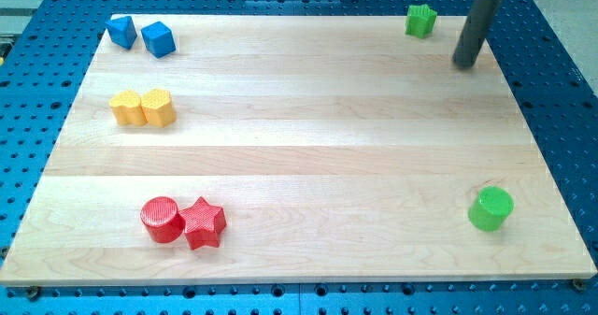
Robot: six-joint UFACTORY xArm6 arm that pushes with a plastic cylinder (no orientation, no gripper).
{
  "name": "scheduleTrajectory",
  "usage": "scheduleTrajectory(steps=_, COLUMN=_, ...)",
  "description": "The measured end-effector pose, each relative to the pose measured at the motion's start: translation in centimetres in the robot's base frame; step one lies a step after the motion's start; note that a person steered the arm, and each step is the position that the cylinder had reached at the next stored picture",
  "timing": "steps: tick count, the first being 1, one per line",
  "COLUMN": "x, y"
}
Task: Push the green circle to the green star
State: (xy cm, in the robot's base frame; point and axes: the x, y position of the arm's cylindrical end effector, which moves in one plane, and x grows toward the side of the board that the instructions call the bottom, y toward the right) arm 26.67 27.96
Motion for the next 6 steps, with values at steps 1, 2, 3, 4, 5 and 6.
scheduleTrajectory(steps=1, x=-7.6, y=0.2)
scheduleTrajectory(steps=2, x=-7.3, y=-5.4)
scheduleTrajectory(steps=3, x=0.0, y=-18.2)
scheduleTrajectory(steps=4, x=3.7, y=-20.2)
scheduleTrajectory(steps=5, x=2.0, y=-19.6)
scheduleTrajectory(steps=6, x=2.0, y=-19.5)
